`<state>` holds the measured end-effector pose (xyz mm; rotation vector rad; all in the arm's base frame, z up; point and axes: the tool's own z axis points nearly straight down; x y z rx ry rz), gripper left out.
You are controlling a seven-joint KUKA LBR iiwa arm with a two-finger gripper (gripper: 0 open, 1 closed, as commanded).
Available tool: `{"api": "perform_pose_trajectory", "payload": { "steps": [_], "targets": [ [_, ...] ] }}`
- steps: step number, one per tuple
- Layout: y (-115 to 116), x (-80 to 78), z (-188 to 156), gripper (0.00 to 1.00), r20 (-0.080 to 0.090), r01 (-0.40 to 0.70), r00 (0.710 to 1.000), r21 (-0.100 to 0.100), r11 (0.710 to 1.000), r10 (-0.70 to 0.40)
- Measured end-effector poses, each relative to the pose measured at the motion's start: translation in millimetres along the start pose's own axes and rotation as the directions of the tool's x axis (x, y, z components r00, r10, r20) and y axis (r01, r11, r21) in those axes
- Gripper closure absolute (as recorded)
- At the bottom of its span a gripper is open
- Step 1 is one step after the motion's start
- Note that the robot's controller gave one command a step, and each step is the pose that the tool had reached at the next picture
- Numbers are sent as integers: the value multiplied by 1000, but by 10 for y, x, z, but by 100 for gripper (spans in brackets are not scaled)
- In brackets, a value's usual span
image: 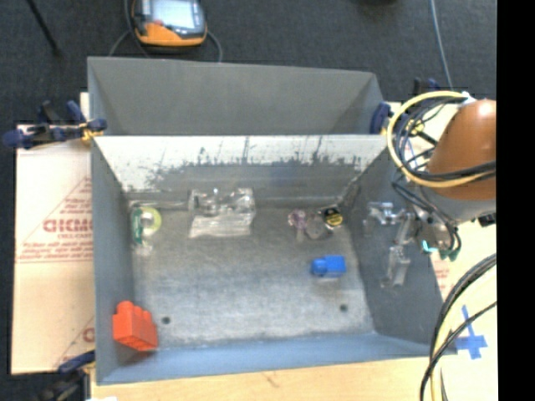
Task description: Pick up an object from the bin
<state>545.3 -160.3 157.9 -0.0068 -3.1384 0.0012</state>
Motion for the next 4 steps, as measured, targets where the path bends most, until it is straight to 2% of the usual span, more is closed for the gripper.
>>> {"api": "perform_pose_trajectory", "payload": {
  "steps": [1,2,3,4],
  "targets": [
    [388,-225,904,0,5,34,999,-1,999,-34],
    [363,-237,859,100,10,35,999,2,999,-35],
    [-3,-174,-378,100,16,23,1000,5,1000,-23],
    [647,-496,-1389,100,8,787,616,9,617,-787]
  ]
}}
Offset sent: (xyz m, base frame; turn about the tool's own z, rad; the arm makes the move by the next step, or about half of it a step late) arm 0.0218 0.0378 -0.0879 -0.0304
